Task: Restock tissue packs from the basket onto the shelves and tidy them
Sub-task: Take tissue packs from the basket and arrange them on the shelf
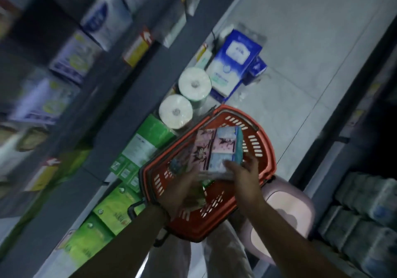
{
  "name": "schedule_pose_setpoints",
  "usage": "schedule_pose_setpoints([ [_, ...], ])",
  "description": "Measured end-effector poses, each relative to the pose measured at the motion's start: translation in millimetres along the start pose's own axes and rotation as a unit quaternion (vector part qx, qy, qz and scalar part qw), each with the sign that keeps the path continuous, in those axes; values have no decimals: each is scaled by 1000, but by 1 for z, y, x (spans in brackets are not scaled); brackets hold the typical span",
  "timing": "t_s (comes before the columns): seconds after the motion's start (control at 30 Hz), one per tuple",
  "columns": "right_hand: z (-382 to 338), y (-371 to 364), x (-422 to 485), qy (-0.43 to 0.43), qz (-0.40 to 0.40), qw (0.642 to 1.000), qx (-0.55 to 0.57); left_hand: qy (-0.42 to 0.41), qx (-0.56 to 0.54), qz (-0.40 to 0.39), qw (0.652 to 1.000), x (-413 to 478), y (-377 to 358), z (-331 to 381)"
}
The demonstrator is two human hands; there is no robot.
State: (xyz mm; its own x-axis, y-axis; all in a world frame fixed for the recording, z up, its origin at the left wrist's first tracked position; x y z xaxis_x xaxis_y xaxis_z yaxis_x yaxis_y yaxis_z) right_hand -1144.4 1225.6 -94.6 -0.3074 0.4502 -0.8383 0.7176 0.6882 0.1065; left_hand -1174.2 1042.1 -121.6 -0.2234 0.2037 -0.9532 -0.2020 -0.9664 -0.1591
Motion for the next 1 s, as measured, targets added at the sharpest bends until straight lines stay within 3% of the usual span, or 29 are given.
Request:
schedule_pose_setpoints([
  [0.13,-50,4,-103,-1,-92,995,42,-34,-62,17,997,-108,-26,63],
  [0.3,-144,5,-208,62,-127,990,-24,-134,-66,20,989,-237,-26,145],
  [0.4,-188,-2,-265,70,-175,980,-62,-239,-22,44,970,-308,-16,185],
  [0.5,-219,-13,-316,62,-211,968,-120,-366,50,90,925,-375,-6,223],
  [0.57,-241,-18,-341,43,-220,969,-102,-481,91,162,857,-424,-2,245],
  [0.7,-294,-30,-385,-53,-286,956,49,-659,199,267,674,-518,-14,259],
  [0.77,-328,-37,-407,-50,-345,934,82,-737,238,278,569,-556,-21,263],
  [0.87,-375,-41,-447,23,-402,912,72,-839,318,258,358,-586,-19,264],
  [0.9,-386,-43,-462,41,-422,903,72,-851,339,252,312,-593,-17,263],
  [0.93,-394,-44,-471,57,-430,898,74,-855,344,256,291,-597,-17,263],
  [0.97,-400,-45,-478,80,-436,894,69,-852,332,278,295,-604,-18,263],
  [1.0,-403,-46,-484,105,-441,889,62,-838,296,316,333,-609,-19,261],
])
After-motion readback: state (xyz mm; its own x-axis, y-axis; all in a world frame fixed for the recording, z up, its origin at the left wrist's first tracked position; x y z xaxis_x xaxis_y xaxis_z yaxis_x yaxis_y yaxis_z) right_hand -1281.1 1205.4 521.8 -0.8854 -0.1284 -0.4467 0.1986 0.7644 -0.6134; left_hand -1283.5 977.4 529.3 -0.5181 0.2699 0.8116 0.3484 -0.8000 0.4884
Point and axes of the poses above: each hand's wrist, its own x-axis towards the middle knuckle, its own y-axis out of the back of the hand, z = x × y, the point moved 3 cm from there along x, towards the middle knuckle, and after that the axes turned 6 degrees about z, right-handed, at the moved point
